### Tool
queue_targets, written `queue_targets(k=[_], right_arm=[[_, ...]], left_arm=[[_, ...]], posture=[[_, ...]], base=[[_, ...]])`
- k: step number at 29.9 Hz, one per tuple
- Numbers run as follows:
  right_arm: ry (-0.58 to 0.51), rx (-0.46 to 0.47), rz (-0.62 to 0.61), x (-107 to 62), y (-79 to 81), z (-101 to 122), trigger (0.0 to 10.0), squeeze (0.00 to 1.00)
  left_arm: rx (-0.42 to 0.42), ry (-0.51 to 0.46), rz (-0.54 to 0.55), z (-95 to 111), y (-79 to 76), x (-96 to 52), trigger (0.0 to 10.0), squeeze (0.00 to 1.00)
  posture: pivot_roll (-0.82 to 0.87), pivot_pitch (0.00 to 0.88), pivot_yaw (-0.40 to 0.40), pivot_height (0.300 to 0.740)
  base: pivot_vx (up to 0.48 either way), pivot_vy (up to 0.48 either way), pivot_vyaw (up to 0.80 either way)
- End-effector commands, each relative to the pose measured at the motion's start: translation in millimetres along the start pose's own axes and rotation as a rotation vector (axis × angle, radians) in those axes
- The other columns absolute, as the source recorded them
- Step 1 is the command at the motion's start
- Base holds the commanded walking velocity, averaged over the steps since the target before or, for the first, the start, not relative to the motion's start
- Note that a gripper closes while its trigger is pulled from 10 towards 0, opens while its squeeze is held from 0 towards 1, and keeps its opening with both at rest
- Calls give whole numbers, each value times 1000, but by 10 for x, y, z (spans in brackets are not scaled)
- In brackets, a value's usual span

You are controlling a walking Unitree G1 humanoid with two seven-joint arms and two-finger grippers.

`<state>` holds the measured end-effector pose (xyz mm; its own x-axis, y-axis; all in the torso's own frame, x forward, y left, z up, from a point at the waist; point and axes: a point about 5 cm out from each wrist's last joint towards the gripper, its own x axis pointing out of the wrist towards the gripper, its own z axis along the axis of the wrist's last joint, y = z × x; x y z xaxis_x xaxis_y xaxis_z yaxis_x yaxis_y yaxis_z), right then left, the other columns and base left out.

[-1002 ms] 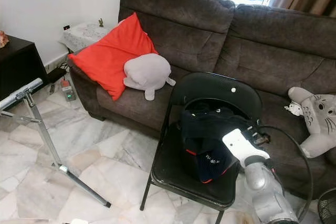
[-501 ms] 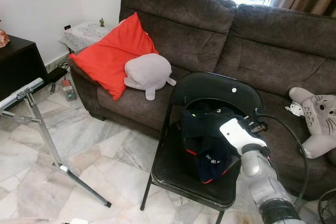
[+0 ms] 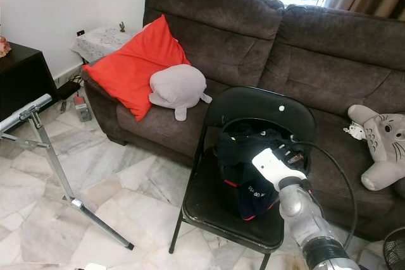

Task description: Hang hanger

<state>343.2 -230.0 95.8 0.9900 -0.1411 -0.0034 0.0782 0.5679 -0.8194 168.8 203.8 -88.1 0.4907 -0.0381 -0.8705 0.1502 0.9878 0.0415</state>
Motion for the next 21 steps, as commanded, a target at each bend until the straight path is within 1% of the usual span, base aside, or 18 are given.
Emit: queue_targets(k=[1,4,7,9,11,16,21], right_arm=[[-67,15,-88,64,-159,112,10000,0],[-93,17,-107,70,-183,151,10000,0],[-183,44,-117,75,-194,287,10000,0],[-147,26,-56,83,-101,256,10000,0],[-74,23,-1,78,-13,176,10000,0],[-29,31,9,69,30,116,10000,0],[-16,38,19,89,39,128,10000,0]], left_arm=[[16,25,-6,-57,-15,-3,10000,0],[16,25,-6,-56,-16,-3,10000,0],[14,24,-5,-55,-17,-3,10000,0],[14,24,-6,-54,-19,-2,10000,0],[14,23,-6,-54,-21,-2,10000,0],[12,23,-4,-54,-22,-2,10000,0],[12,23,-4,-52,-20,-2,10000,0]], posture=[[38,15,-96,740],[41,14,-97,740],[39,15,-98,740],[41,15,-99,740],[43,16,-101,740],[47,18,-100,740],[45,17,-98,740]], base=[[0,0,0],[0,0,0],[0,0,0],[0,0,0],[0,0,0],[0,0,0],[0,0,0]])
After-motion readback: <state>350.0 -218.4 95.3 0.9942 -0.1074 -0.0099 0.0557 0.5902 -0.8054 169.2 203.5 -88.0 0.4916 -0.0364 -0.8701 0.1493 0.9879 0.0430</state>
